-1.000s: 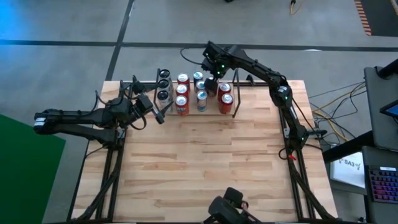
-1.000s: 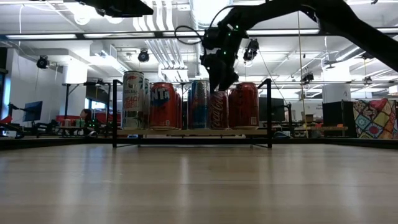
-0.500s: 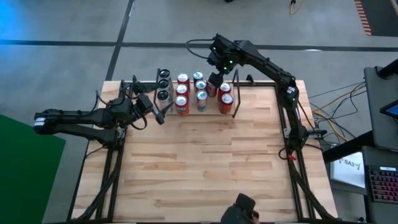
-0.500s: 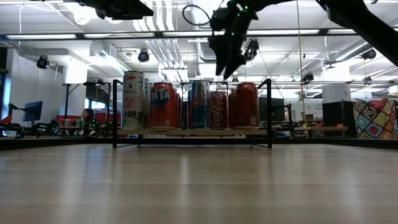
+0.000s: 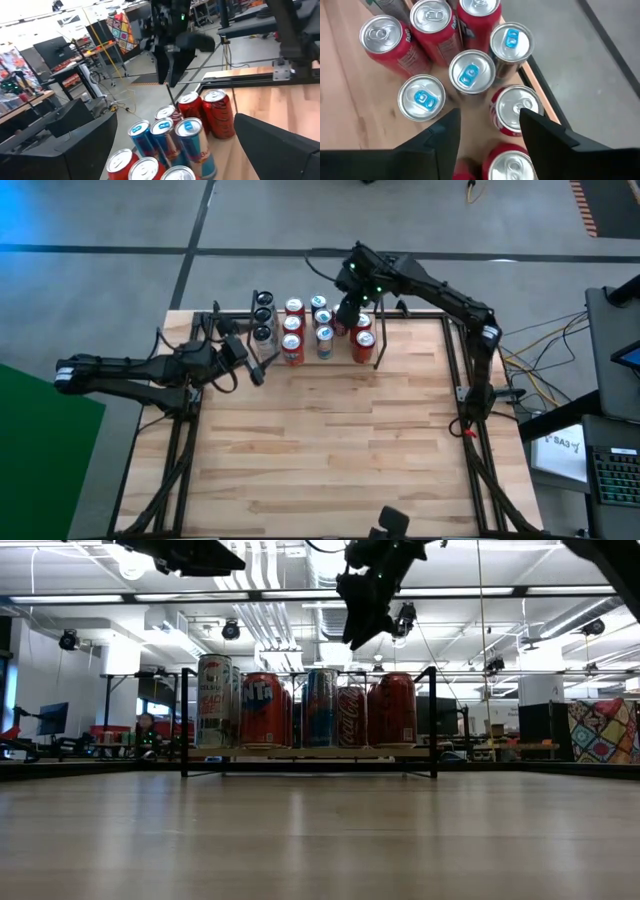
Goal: Place canned beverage on shelf
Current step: Put the red soda on the shelf aligned with the other red soda cans
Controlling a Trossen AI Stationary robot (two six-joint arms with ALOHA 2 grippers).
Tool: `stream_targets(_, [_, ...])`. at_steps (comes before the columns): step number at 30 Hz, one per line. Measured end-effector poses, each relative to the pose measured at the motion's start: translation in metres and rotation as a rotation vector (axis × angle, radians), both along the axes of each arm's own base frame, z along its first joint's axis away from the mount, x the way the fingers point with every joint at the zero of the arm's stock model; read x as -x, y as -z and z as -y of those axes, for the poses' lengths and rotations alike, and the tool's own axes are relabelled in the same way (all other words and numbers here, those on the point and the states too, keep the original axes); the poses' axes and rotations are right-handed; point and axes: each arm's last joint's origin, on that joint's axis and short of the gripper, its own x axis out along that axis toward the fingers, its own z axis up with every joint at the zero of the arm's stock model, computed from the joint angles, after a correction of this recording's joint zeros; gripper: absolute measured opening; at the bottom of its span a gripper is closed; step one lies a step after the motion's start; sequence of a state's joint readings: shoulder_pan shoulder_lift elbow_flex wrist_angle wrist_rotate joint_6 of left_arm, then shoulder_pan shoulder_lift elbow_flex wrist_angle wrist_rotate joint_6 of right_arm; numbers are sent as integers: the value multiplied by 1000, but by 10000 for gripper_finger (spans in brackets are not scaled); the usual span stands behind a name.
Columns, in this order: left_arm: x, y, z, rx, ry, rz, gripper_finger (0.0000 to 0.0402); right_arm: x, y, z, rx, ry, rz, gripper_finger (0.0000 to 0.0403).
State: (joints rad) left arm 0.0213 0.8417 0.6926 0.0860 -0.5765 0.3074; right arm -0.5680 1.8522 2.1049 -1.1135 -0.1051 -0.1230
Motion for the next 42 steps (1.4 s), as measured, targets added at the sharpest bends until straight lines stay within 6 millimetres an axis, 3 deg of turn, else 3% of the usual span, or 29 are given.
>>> stream_targets(8, [-2, 1, 3, 19, 70, 7, 386, 6, 33, -7, 54, 41, 134, 187])
stream_targets(13, [-2, -1, 3, -36, 71, -8, 386, 1, 56, -5, 94, 274, 228, 178])
stream_targets(17, [1, -6, 3, -115, 73, -11, 386, -3, 64, -14, 79, 358, 222, 133])
stream_targets(23, [9, -9, -1, -158, 55, -37, 386, -5, 60, -23, 28, 390, 224, 22])
stream_targets(30, [13, -11, -9, -196, 8, -56, 381, -4, 59, -22, 35, 412, 221, 9])
stream_targets(36, [12, -10, -19, -203, -51, -63, 318, -4, 58, -21, 60, 385, 217, 9])
stream_targets(42, [13, -11, -22, -193, -67, -55, 201, -7, 56, -21, 114, 290, 226, 9])
